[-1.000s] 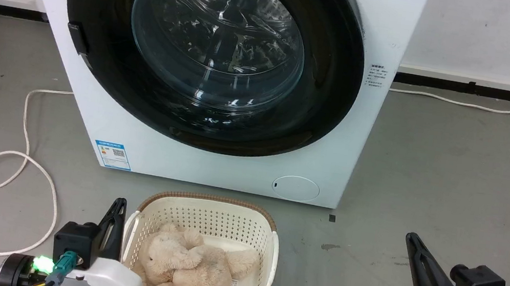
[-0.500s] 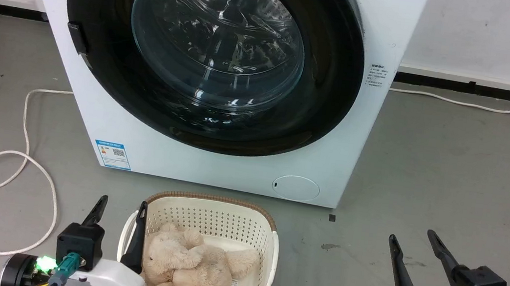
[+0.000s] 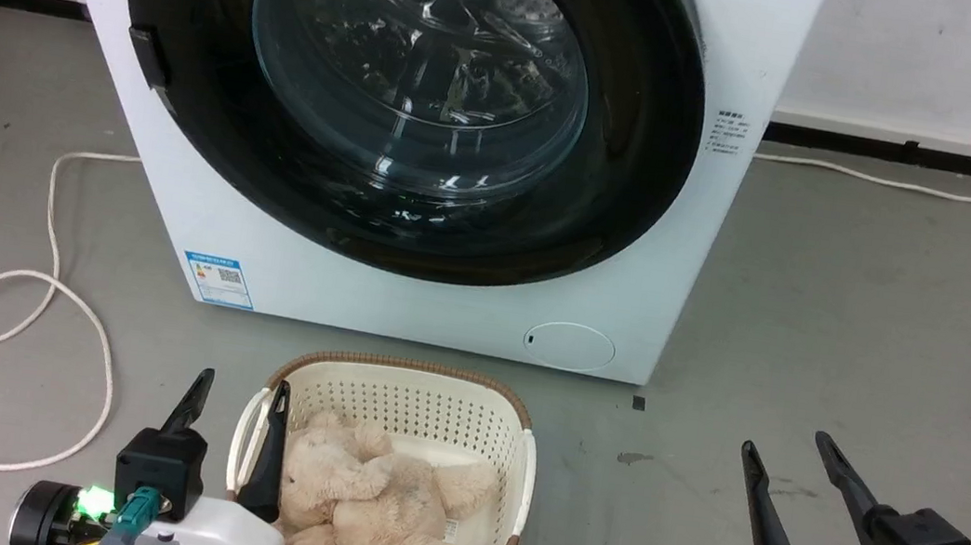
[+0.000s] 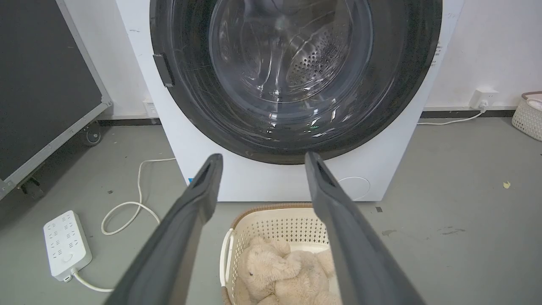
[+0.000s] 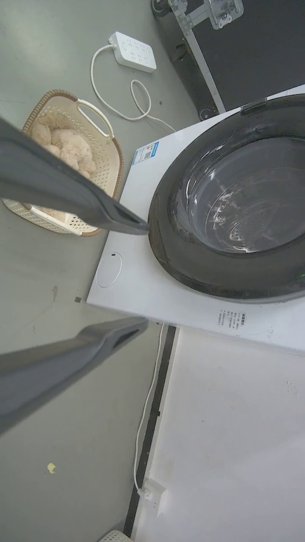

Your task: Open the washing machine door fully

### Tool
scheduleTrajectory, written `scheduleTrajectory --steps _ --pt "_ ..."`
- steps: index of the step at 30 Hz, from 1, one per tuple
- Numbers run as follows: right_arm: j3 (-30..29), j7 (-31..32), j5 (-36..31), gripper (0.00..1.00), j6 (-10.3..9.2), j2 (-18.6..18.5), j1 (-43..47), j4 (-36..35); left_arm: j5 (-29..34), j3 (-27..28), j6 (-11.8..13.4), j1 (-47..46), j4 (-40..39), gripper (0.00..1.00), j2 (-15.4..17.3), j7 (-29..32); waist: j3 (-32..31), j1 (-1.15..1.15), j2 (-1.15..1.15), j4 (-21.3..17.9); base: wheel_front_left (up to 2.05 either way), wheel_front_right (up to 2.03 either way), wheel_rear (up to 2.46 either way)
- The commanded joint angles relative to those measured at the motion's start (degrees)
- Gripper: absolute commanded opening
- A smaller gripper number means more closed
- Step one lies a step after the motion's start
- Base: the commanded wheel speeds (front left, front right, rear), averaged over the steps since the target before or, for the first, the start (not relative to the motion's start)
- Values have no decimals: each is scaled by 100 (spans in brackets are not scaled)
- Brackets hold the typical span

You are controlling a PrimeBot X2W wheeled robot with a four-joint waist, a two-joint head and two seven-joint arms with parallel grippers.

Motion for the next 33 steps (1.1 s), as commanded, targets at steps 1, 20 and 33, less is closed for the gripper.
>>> scheduleTrajectory --steps 1,20,33 --pt "-1 -40 25 100 -1 -22 -67 -38 -44 -37 43 -46 -31 100 1 -67 45 0 0 14 0 0 0" --pt "21 135 324 100 -2 -601 -1118 -303 -91 -226 160 -403 -251 100 1 -294 779 0 0 213 0 0 0" --pt "-234 471 1112 0 -3 -645 -2214 32 -172 -366 276 -643 -370 100 1 -450 1228 0 0 368 0 0 0"
